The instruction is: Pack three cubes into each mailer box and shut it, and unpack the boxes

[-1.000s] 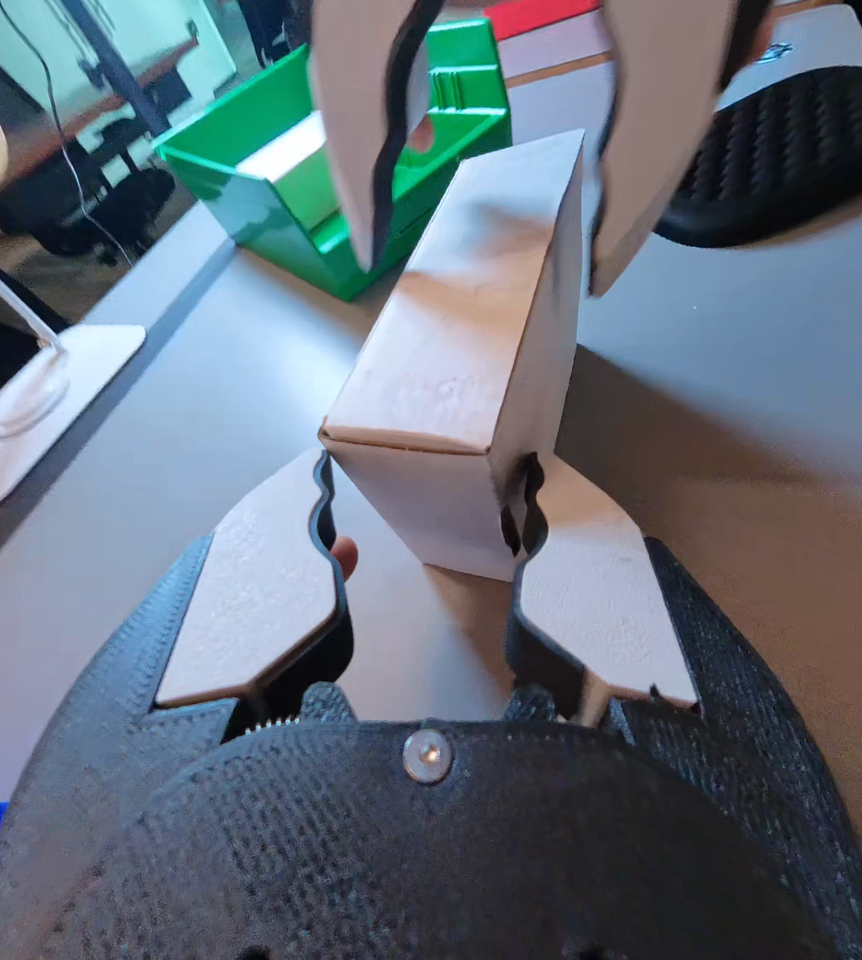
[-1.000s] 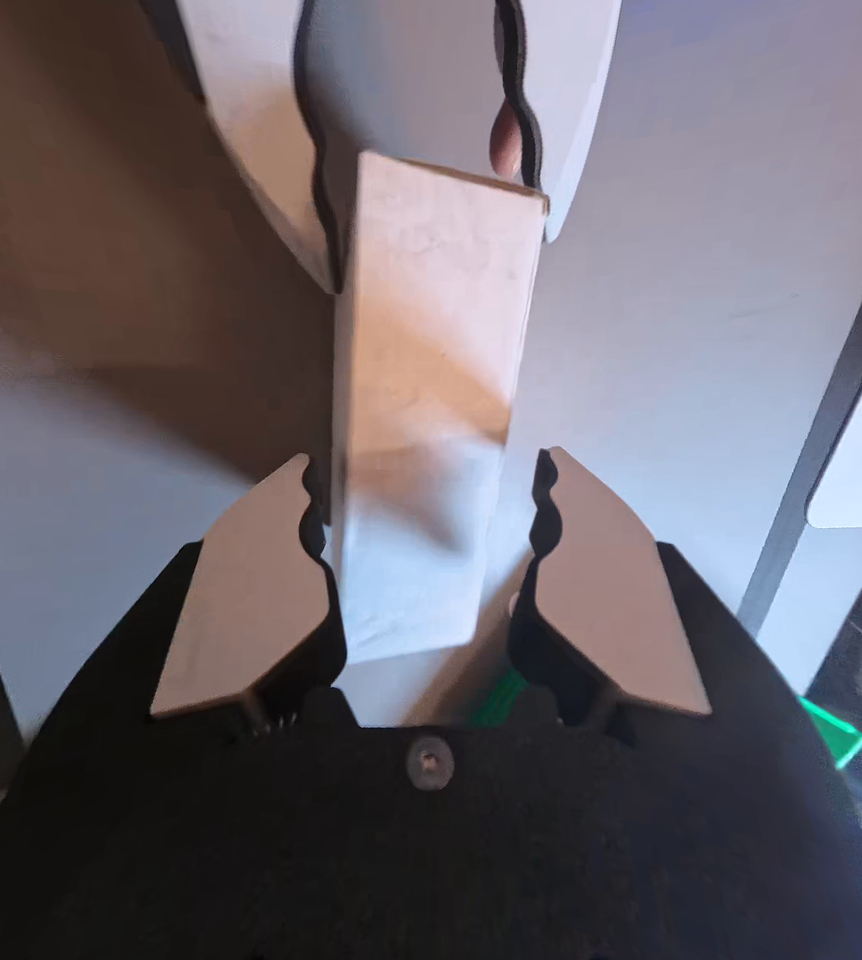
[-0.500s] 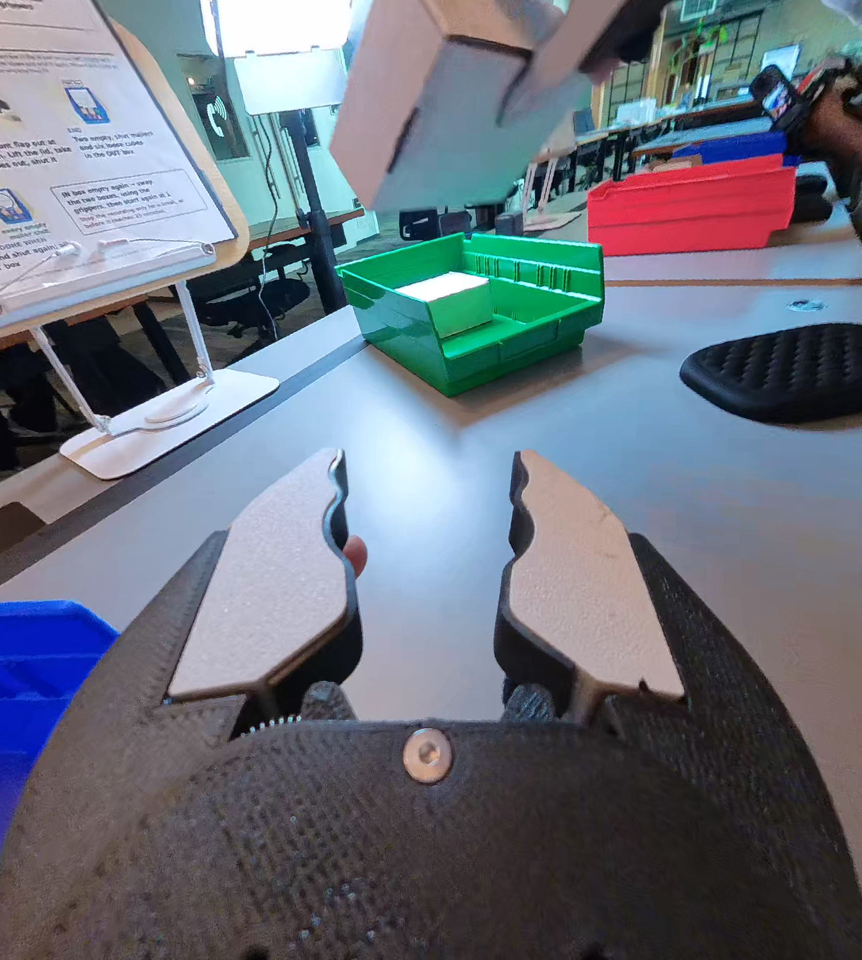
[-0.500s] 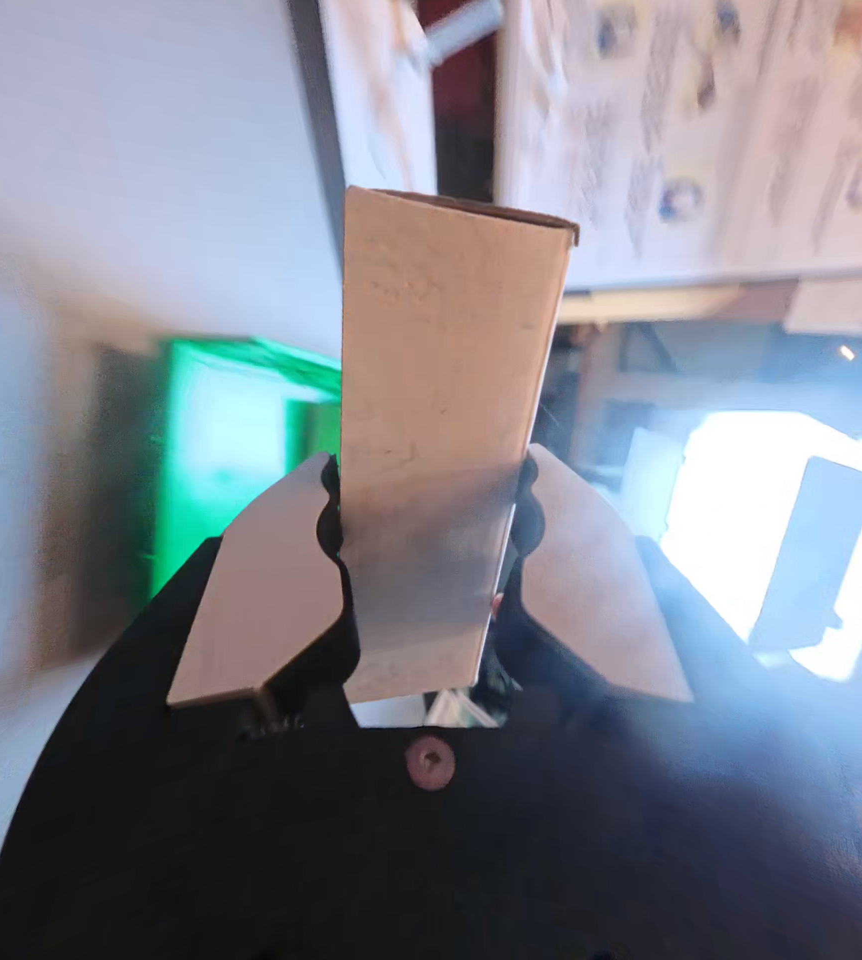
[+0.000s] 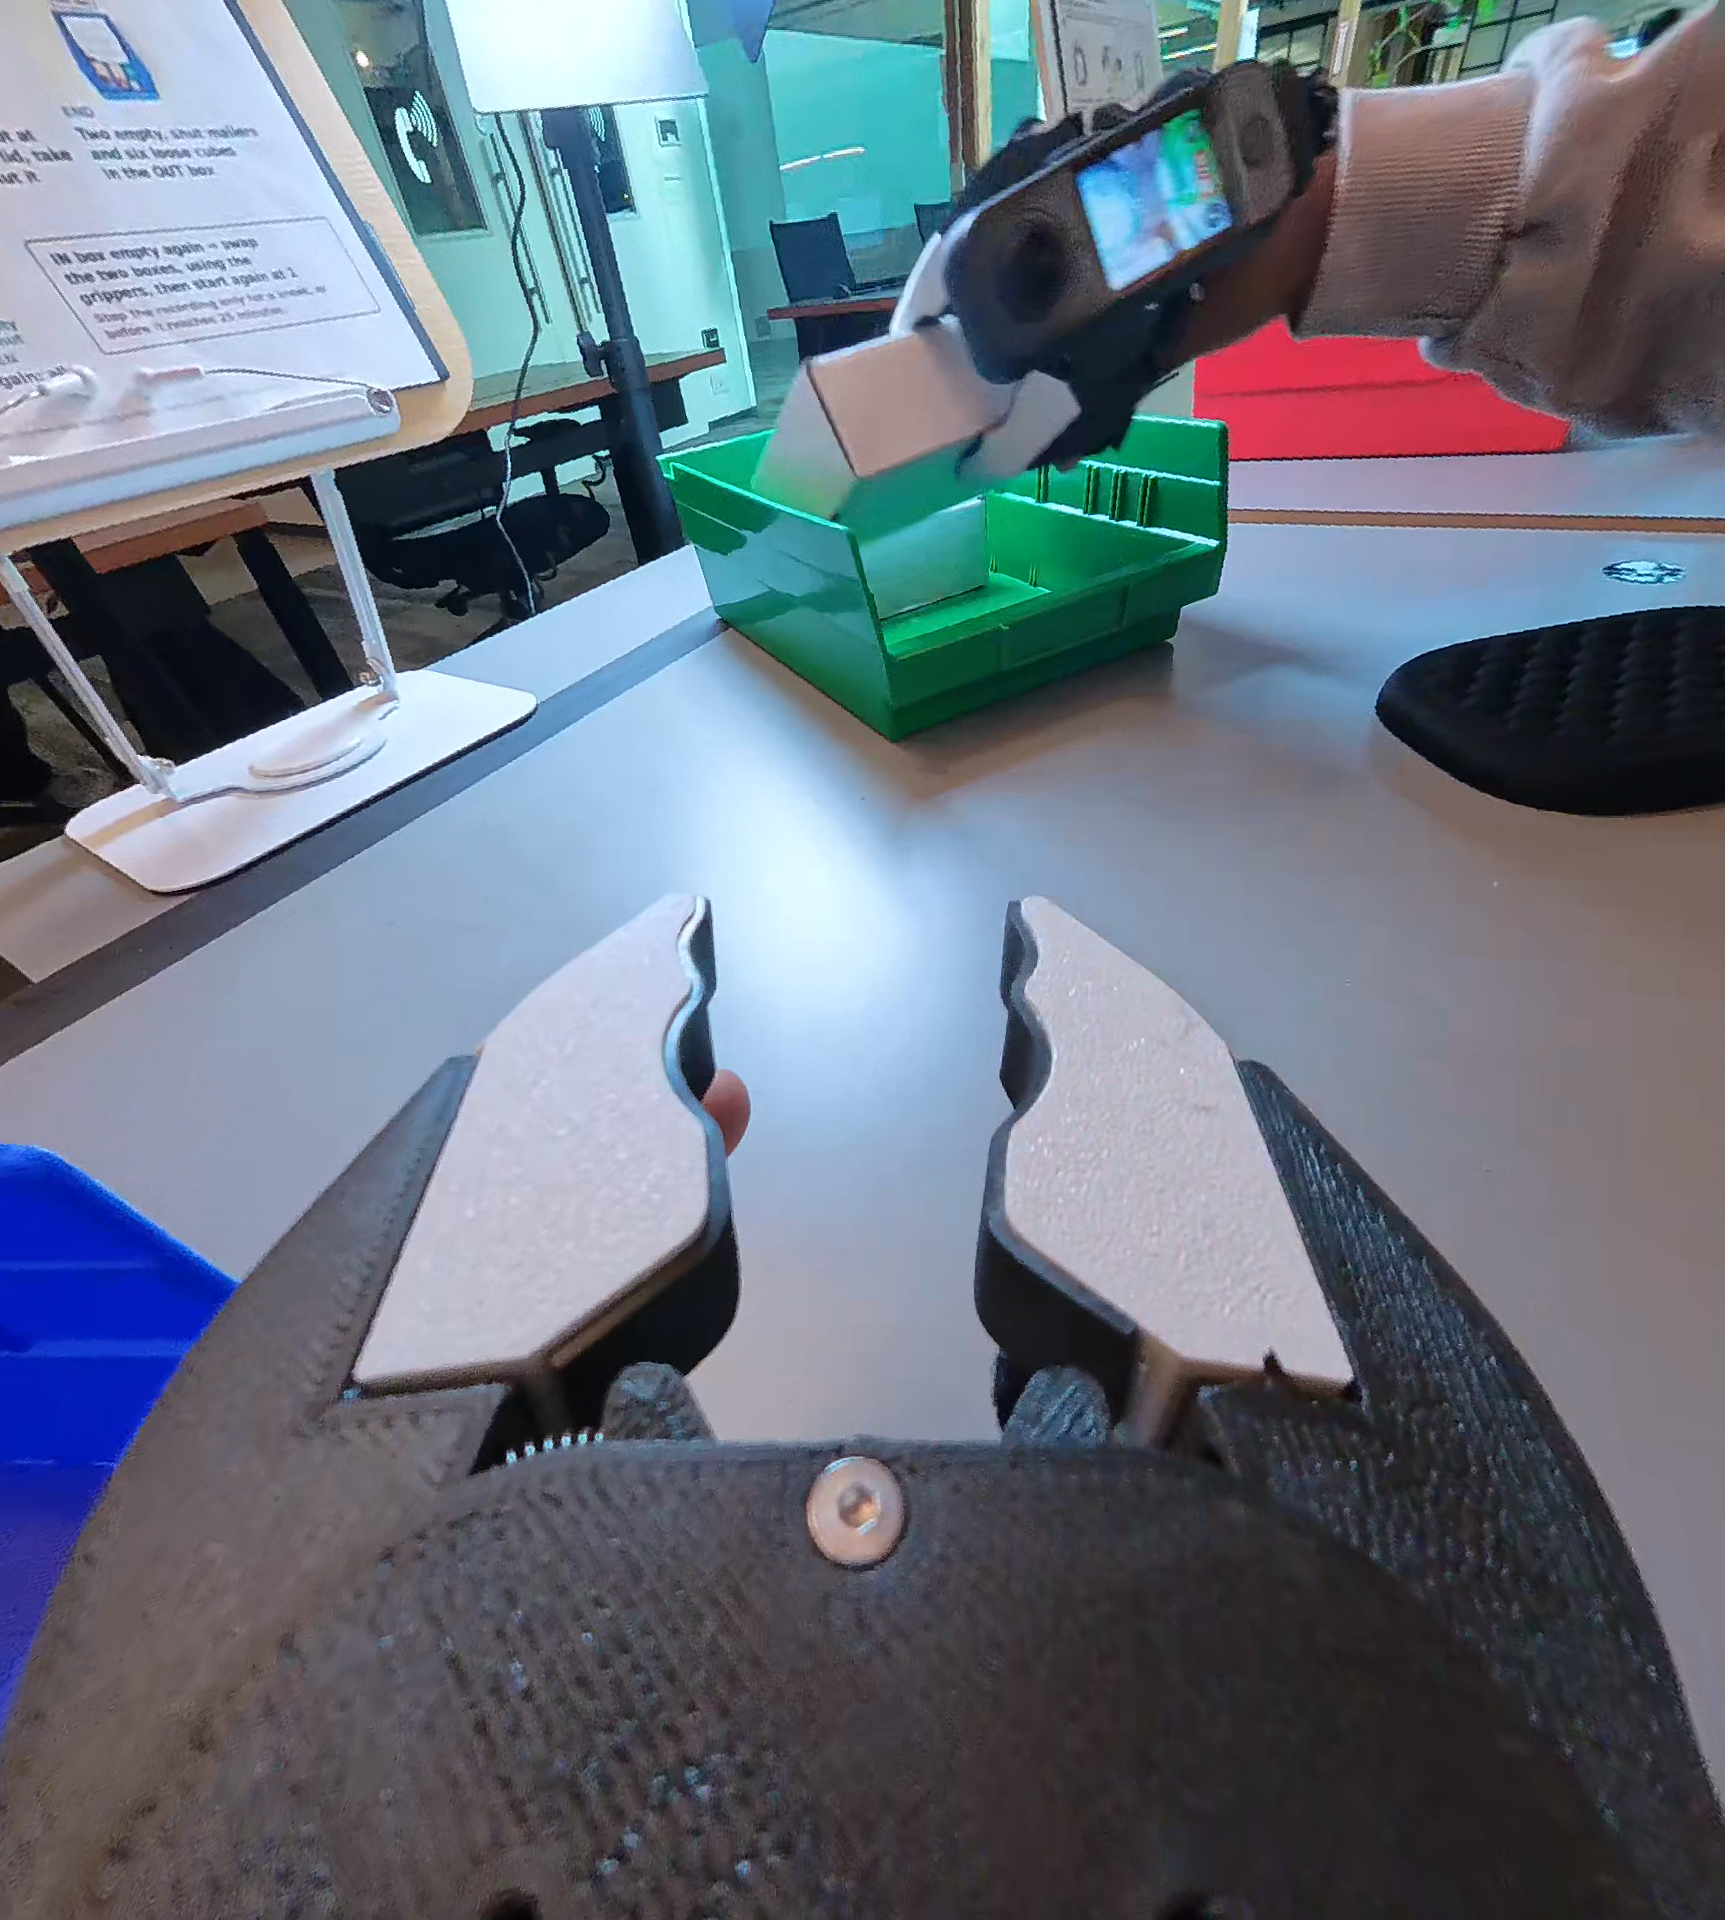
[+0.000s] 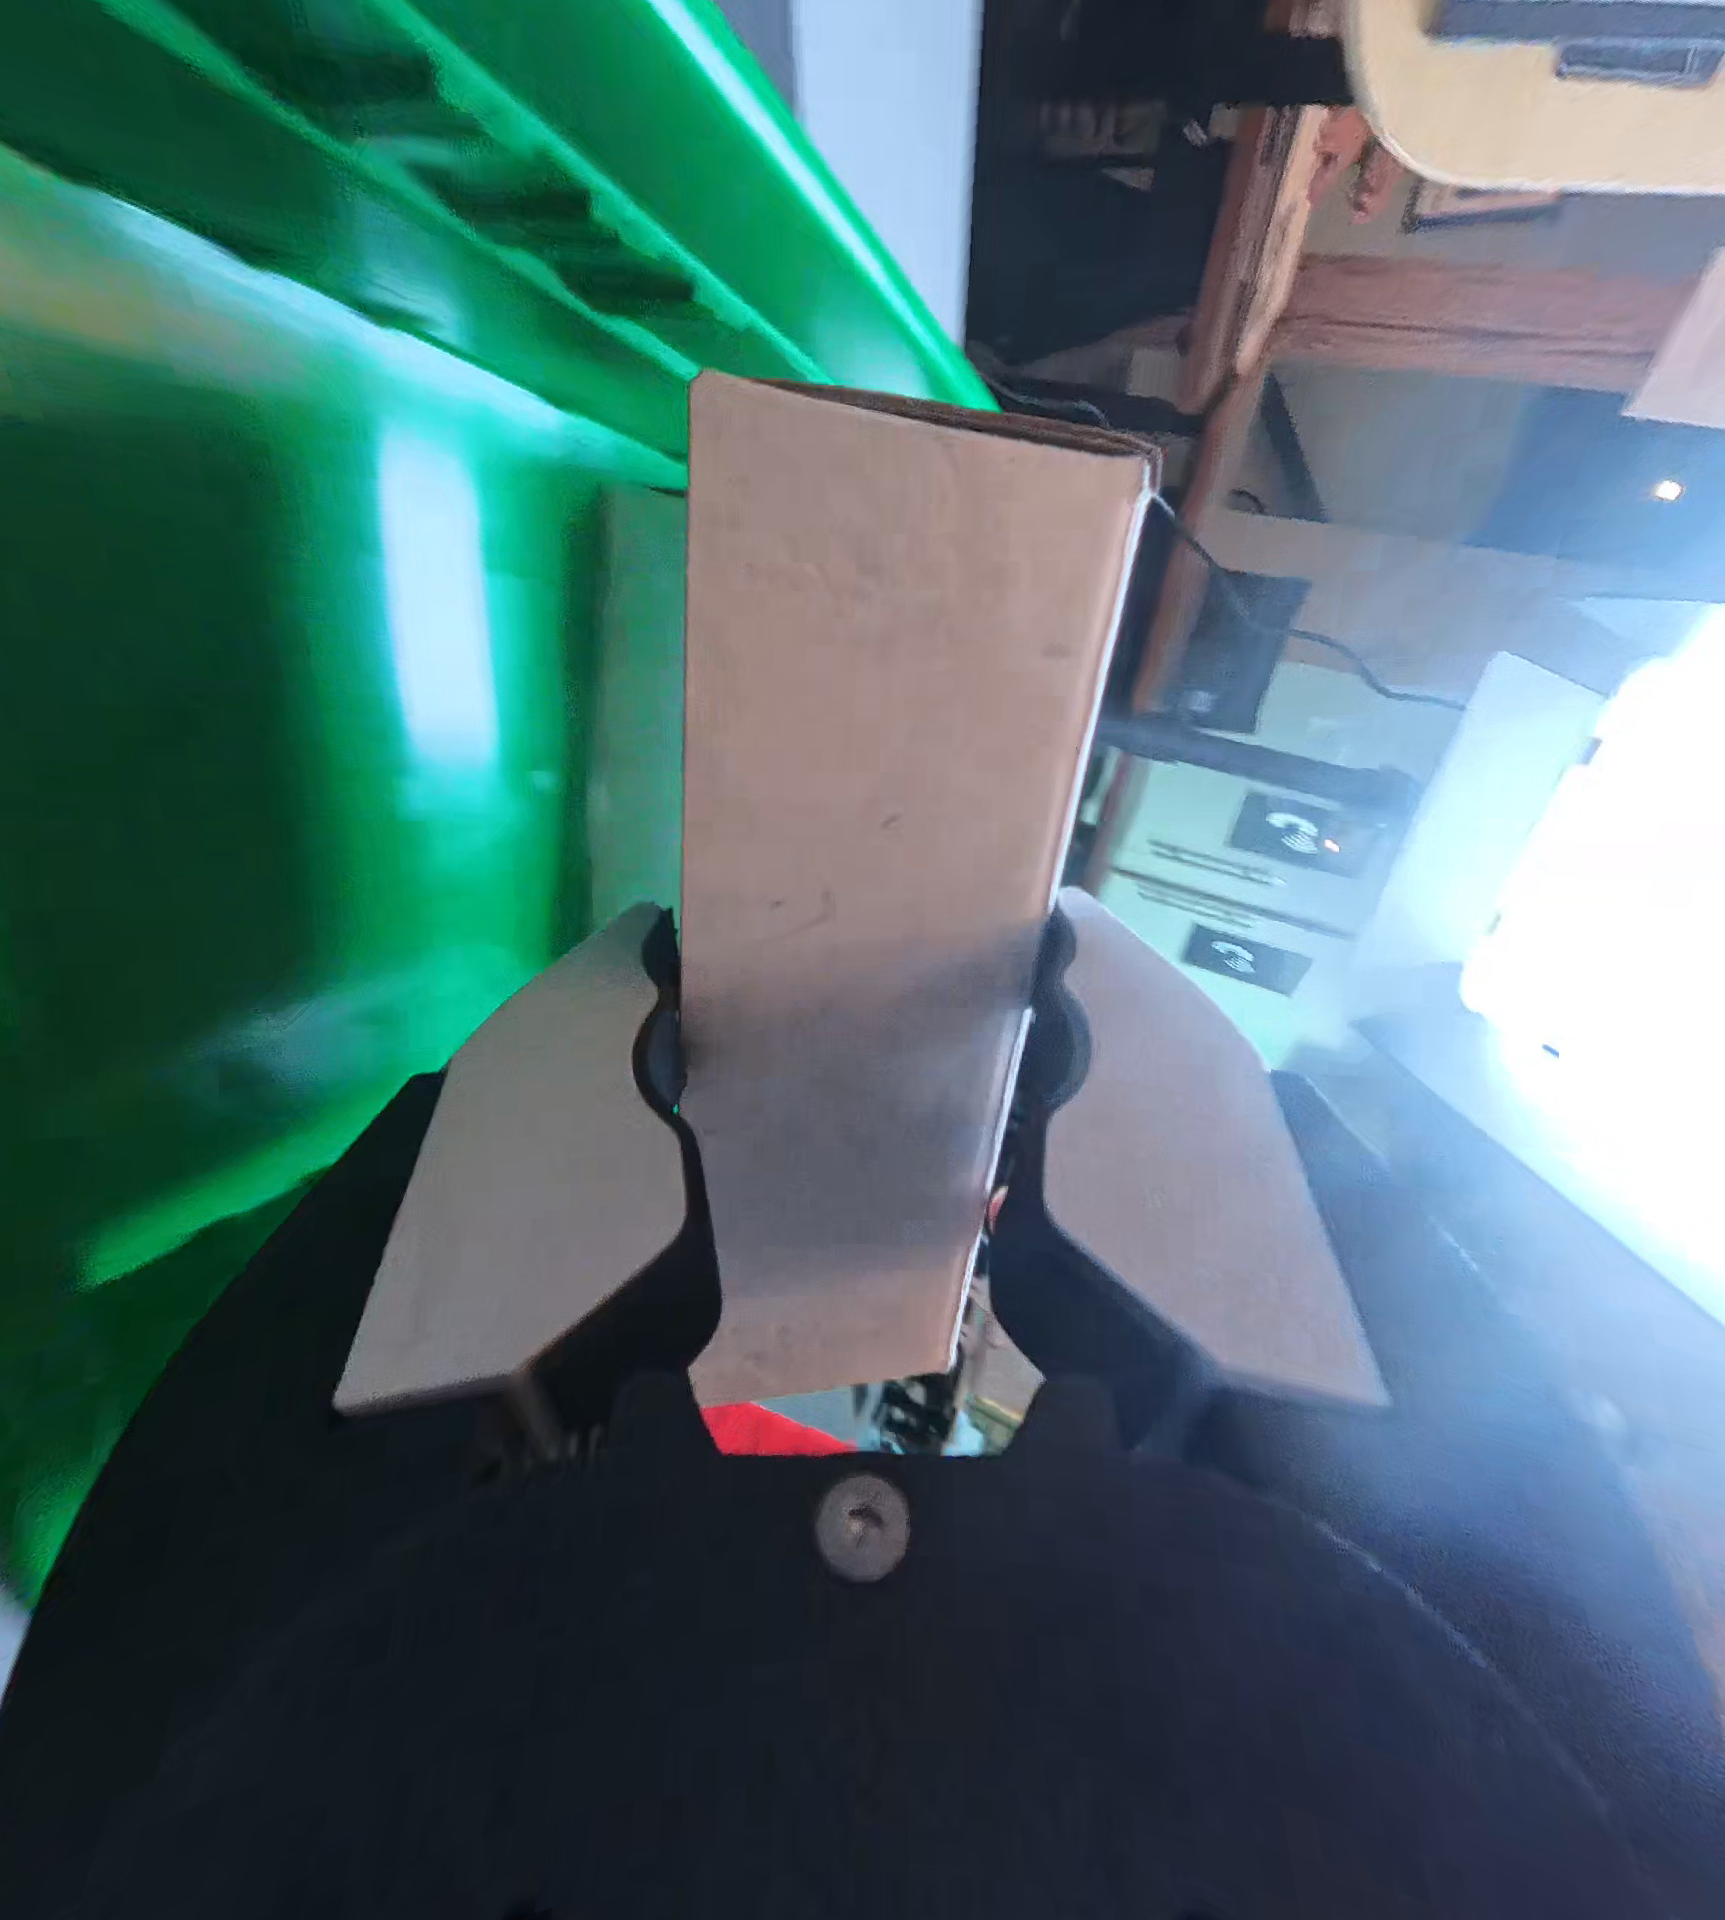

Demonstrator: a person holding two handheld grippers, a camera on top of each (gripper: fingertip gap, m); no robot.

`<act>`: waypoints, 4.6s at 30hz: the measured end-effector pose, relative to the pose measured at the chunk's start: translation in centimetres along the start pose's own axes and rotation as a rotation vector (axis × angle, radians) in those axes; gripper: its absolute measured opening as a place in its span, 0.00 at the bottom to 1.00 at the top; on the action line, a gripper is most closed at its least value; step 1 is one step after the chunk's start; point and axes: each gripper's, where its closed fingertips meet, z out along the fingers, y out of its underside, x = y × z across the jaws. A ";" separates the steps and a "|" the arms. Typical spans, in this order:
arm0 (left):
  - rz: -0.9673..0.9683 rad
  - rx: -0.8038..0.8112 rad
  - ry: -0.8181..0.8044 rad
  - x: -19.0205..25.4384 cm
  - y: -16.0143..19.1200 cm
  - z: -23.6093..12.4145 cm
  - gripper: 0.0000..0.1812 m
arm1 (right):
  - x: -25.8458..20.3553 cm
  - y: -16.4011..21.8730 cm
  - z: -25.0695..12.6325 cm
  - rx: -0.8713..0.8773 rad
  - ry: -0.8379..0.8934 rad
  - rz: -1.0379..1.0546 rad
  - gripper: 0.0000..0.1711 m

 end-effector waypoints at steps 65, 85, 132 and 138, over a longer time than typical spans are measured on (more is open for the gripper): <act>0.754 -0.810 -0.014 -7.7 9.3 4.8 0.18 | -14.7 -6.7 -10.2 0.362 -0.339 -0.131 0.21; -0.202 -0.196 -0.185 4.8 -1.1 11.8 0.32 | -10.9 3.4 -13.4 0.492 -0.422 1.370 0.33; 0.070 -0.145 -0.938 -4.7 -8.3 -30.5 0.07 | -4.4 -36.8 -32.9 1.089 -0.547 0.974 0.07; -0.079 -0.178 -0.970 -7.8 -0.1 -31.9 0.07 | -9.2 -41.5 -29.6 1.048 -0.632 0.943 0.07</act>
